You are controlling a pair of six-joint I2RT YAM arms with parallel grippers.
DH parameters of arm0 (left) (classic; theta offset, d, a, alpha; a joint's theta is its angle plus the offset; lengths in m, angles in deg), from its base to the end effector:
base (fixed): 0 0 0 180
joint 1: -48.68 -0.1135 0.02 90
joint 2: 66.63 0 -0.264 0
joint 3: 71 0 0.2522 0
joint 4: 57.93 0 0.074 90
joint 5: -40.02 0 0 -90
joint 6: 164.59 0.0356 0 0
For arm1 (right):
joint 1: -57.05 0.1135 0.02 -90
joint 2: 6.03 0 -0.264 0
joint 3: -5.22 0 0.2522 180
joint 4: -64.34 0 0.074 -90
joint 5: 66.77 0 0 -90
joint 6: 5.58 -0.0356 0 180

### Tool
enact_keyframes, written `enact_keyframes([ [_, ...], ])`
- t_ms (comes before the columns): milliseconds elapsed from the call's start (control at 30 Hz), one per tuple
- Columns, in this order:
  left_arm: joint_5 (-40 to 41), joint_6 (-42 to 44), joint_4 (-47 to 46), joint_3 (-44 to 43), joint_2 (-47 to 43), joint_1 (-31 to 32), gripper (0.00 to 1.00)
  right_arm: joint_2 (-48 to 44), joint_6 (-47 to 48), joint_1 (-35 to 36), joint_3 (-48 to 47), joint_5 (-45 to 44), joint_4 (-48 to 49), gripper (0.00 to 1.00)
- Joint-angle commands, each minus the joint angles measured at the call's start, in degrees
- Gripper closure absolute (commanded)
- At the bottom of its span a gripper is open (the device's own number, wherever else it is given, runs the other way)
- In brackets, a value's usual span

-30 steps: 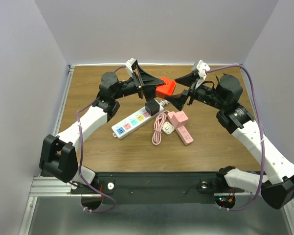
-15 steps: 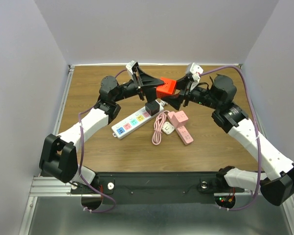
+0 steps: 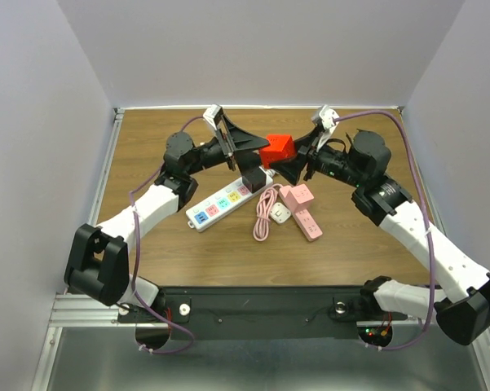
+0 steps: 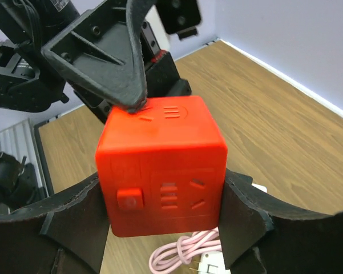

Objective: Insert the plug

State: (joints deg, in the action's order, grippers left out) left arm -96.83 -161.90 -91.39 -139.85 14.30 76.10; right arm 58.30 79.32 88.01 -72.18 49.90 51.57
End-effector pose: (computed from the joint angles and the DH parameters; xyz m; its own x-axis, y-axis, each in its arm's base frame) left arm 0.2691 -0.1688 0.3573 -0.9018 -0.3018 -0.3094 0.3663 -0.1539 -0.9177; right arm 0.2123 0.1460 0.4090 -0.0706 0.0503 -0.9962 -0.8417 0.5330 0.0866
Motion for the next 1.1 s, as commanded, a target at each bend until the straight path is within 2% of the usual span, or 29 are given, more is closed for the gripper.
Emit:
enact_keyframes([
  [0, 1.75, 15.56, 7.82, 0.07, -3.58, -4.82, 0.03, -3.6, -3.68, 0.33, -0.17, -7.42, 3.76, 1.0],
  [100, 3.6, 21.02, 10.82, 0.77, -4.81, -9.29, 0.02, -2.99, -4.65, 0.24, 0.88, -9.53, 2.79, 1.0],
  [200, 11.31, 35.14, 22.83, -0.97, -7.18, -11.34, 0.02, -0.8, -6.14, 0.24, 1.85, -12.08, 1.55, 1.0],
  [233, 19.7, 39.45, 32.53, -3.42, -7.62, -11.34, 0.02, 0.08, -7.02, 0.24, 1.68, -12.52, 0.6, 1.0],
  [267, 23.87, 47.15, 36.2, -4.23, -8.41, -10.99, 0.02, 2.44, -7.46, 0.24, 1.33, -12.87, -0.02, 1.0],
  [300, 30.87, 49.58, 41.46, -4.58, -8.85, -10.98, 0.02, 3.68, -7.73, 0.33, 0.8, -12.88, -2.29, 1.0],
  [367, 36.37, 54.69, 44.48, -3.63, -9.99, -10.9, 0.02, 7.46, -8.52, 0.24, 0.0, -12.79, -3.28, 1.0],
  [433, 40.86, 56.45, 47.13, -1.61, -10.17, -10.9, 0.02, 9.92, -9.05, 0.24, -0.78, -12.7, -4.42, 1.0],
  [600, 43.86, 57.08, 47.67, 6.29, -10.0, -10.9, 0.02, 17.12, -9.66, 0.15, -2.1, -12.88, -6.53, 1.0],
  [833, 44.56, 56.11, 43.8, 12.81, -9.12, -10.9, 0.02, 22.58, -10.19, 0.33, -3.42, -13.84, -8.2, 1.0],
  [1067, 44.13, 56.37, 41.34, 14.92, -6.05, -10.9, 0.02, 26.88, -10.63, 0.24, -4.21, -15.16, -9.08, 0.99],
])
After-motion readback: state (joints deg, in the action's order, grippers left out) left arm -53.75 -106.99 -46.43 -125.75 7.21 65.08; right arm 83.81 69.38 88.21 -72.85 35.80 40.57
